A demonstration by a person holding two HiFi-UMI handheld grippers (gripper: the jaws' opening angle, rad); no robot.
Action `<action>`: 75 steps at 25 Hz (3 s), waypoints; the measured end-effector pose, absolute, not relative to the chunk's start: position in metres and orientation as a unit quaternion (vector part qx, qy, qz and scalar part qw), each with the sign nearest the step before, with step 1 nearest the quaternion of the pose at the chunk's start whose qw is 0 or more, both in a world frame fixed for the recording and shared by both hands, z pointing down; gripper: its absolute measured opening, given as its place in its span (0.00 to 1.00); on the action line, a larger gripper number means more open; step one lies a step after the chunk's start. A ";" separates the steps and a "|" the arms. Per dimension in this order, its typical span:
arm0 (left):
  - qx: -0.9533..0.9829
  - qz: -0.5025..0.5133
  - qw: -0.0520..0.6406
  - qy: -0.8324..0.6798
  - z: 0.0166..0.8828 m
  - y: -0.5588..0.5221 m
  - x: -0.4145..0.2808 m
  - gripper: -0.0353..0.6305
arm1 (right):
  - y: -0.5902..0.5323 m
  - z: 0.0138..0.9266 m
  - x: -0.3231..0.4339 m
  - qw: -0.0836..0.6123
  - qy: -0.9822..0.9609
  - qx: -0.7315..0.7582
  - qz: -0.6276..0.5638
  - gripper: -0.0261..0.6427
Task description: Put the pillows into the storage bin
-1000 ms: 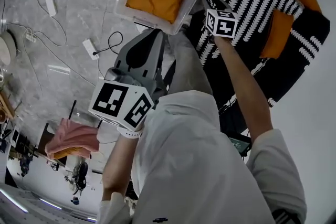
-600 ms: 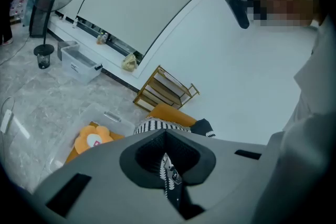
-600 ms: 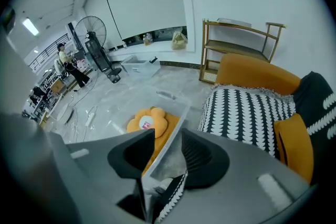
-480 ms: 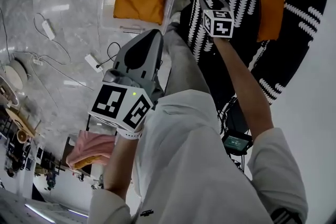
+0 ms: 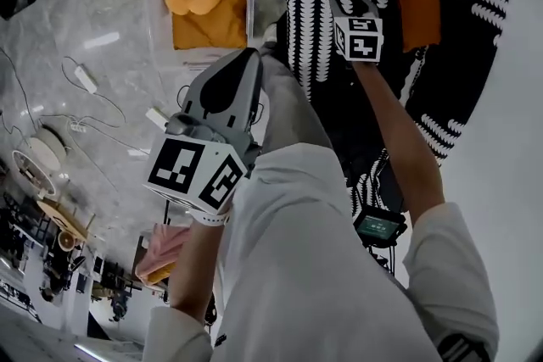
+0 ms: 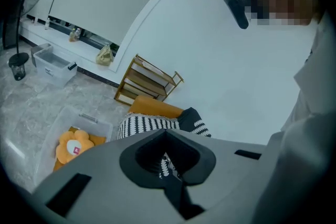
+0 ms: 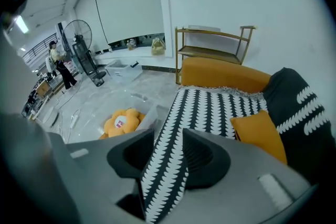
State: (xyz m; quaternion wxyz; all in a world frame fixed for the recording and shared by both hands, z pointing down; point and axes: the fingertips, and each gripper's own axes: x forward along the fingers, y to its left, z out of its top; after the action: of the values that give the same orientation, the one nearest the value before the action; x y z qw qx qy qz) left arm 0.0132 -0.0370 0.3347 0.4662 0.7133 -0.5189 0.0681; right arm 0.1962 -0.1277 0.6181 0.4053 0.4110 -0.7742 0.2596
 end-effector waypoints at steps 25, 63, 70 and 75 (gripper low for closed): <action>0.736 0.118 0.464 -0.479 0.350 -0.101 0.109 0.06 | -0.207 0.688 0.443 0.515 -0.671 0.488 0.217 0.47; 0.727 0.106 0.478 -0.482 0.355 -0.108 0.101 0.06 | -0.165 0.692 0.329 0.544 -0.734 0.310 0.262 0.07; 0.728 0.094 0.470 -0.490 0.341 -0.093 0.087 0.06 | -0.143 0.672 0.265 0.513 -0.769 0.272 0.268 0.07; 0.721 0.081 0.470 -0.503 0.341 -0.080 0.073 0.06 | -0.128 0.660 0.220 0.500 -0.785 0.248 0.267 0.07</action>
State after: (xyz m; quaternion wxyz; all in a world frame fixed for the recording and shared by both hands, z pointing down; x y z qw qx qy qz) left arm 0.0729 -0.0795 0.3412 0.4696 0.7211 -0.5029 0.0815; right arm 0.2204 -0.1279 0.6603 0.5005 0.2484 -0.7851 0.2674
